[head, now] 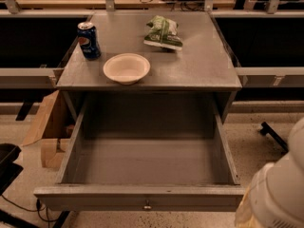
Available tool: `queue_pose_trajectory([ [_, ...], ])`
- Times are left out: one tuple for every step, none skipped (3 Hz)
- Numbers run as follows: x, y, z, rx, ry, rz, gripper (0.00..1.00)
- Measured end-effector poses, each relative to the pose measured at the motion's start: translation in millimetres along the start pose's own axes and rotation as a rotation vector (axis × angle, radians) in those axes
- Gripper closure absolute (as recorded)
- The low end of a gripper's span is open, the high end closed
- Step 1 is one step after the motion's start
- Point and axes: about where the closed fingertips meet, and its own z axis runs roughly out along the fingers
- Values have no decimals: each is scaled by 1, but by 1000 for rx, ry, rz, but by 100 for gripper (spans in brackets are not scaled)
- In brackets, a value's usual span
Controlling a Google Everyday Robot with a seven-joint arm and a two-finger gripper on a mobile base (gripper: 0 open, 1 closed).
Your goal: Close top drawer
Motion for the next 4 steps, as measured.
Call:
queue_pose_trajectory([
  [1,44,44,1,38,-48,96],
  [0,91,121,-26,21,-86,100],
  [6,96,178,-33,16,-84,100],
  [-6,59,213,38,-31,-71,100],
])
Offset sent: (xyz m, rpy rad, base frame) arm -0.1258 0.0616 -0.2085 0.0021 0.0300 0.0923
